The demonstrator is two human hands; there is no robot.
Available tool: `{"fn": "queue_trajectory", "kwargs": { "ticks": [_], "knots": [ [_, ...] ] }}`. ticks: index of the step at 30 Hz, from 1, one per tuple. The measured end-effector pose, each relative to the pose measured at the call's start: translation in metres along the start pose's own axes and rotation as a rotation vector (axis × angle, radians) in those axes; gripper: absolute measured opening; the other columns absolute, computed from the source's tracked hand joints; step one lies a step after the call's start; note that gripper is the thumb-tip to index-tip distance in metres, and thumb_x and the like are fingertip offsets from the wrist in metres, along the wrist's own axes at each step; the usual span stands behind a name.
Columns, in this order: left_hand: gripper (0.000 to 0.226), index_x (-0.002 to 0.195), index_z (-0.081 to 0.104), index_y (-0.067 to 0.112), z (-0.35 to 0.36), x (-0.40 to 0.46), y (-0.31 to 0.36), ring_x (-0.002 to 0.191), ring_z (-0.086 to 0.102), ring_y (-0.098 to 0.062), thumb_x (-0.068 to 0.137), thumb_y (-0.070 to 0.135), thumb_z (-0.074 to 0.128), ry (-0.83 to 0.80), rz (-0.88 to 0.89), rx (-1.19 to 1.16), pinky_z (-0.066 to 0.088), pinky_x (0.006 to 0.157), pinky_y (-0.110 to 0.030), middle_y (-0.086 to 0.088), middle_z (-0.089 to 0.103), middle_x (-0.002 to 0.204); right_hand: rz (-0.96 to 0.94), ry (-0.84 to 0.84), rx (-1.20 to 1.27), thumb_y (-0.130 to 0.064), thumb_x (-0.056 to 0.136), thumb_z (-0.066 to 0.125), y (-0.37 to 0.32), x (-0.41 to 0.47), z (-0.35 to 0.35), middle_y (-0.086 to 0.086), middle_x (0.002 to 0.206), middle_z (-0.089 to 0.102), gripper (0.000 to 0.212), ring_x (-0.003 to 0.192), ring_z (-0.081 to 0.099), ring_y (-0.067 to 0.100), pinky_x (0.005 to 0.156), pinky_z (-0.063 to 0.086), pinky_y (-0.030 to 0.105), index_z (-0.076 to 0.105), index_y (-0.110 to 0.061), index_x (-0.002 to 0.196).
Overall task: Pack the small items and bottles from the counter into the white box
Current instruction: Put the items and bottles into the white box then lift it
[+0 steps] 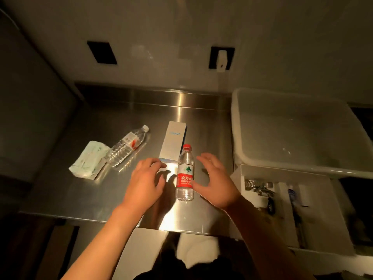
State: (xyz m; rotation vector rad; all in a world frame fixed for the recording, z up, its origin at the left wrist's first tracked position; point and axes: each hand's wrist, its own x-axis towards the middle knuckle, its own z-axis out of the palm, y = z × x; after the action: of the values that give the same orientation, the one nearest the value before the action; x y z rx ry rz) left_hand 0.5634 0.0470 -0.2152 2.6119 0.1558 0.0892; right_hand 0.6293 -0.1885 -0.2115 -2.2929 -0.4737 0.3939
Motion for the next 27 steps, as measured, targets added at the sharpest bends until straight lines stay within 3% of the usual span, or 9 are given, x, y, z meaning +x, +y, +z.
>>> {"fn": "queue_trajectory", "kwargs": {
  "ticks": [3,8,15,19,21,24,27],
  "knots": [
    [0.031,0.125,0.065,0.026,-0.017,-0.002,-0.034,0.129,0.045,-0.016,0.094,0.022,0.065,0.024,-0.046,0.017,0.038,0.11,-0.036,0.007,0.055,0.132,0.055,-0.036,-0.012,-0.046,0.087,0.074,-0.018,0.017,0.025,-0.013,0.159,0.027,0.078,0.14,0.04,0.017,0.116,0.042,0.045,0.034,-0.035,0.153],
    [0.035,0.129,0.063,0.025,-0.041,-0.008,-0.085,0.133,0.044,-0.017,0.095,0.024,0.066,0.036,-0.148,0.012,0.041,0.113,-0.042,0.005,0.053,0.137,0.041,-0.072,-0.025,-0.053,0.082,0.065,-0.04,0.04,0.067,-0.012,0.16,0.027,0.075,0.145,0.035,0.018,0.118,0.038,0.048,0.035,-0.039,0.15],
    [0.046,0.137,0.06,0.016,-0.063,-0.011,-0.146,0.127,0.049,-0.025,0.093,0.025,0.069,0.03,-0.319,0.063,0.046,0.107,-0.045,-0.005,0.054,0.138,-0.031,-0.076,-0.003,-0.044,0.081,0.071,-0.051,0.065,0.111,-0.005,0.149,0.043,0.068,0.137,0.043,0.014,0.113,0.043,0.042,0.048,-0.03,0.143],
    [0.067,0.146,0.048,0.016,-0.067,-0.005,-0.178,0.13,0.047,-0.031,0.087,0.029,0.076,0.075,-0.432,0.096,0.048,0.105,-0.051,-0.01,0.048,0.143,0.009,-0.057,-0.006,-0.047,0.079,0.067,-0.054,0.087,0.12,0.01,0.137,0.051,0.069,0.123,0.054,0.026,0.102,0.049,0.046,0.055,-0.01,0.137],
    [0.083,0.152,0.039,0.017,-0.066,0.001,-0.192,0.136,0.042,-0.036,0.083,0.033,0.082,0.076,-0.514,0.107,0.047,0.107,-0.056,-0.014,0.041,0.15,0.07,-0.045,-0.015,-0.043,0.082,0.072,-0.054,0.1,0.122,0.014,0.14,0.046,0.069,0.126,0.05,0.032,0.105,0.047,0.051,0.05,-0.01,0.139],
    [0.099,0.157,0.029,0.017,-0.061,0.01,-0.214,0.141,0.035,-0.04,0.078,0.039,0.086,0.024,-0.596,0.134,0.042,0.11,-0.061,-0.017,0.032,0.156,0.148,-0.007,-0.066,-0.046,0.089,0.07,-0.048,0.115,0.127,0.012,0.155,0.03,0.074,0.144,0.032,0.036,0.117,0.034,0.056,0.032,-0.023,0.148],
    [0.106,0.158,0.025,0.018,-0.055,0.019,-0.231,0.144,0.03,-0.041,0.075,0.042,0.087,-0.024,-0.646,0.133,0.039,0.111,-0.065,-0.016,0.028,0.158,0.162,0.053,-0.205,-0.049,0.09,0.064,-0.042,0.134,0.135,0.017,0.155,0.033,0.077,0.14,0.037,0.037,0.113,0.038,0.055,0.023,-0.023,0.15]
  ]
}}
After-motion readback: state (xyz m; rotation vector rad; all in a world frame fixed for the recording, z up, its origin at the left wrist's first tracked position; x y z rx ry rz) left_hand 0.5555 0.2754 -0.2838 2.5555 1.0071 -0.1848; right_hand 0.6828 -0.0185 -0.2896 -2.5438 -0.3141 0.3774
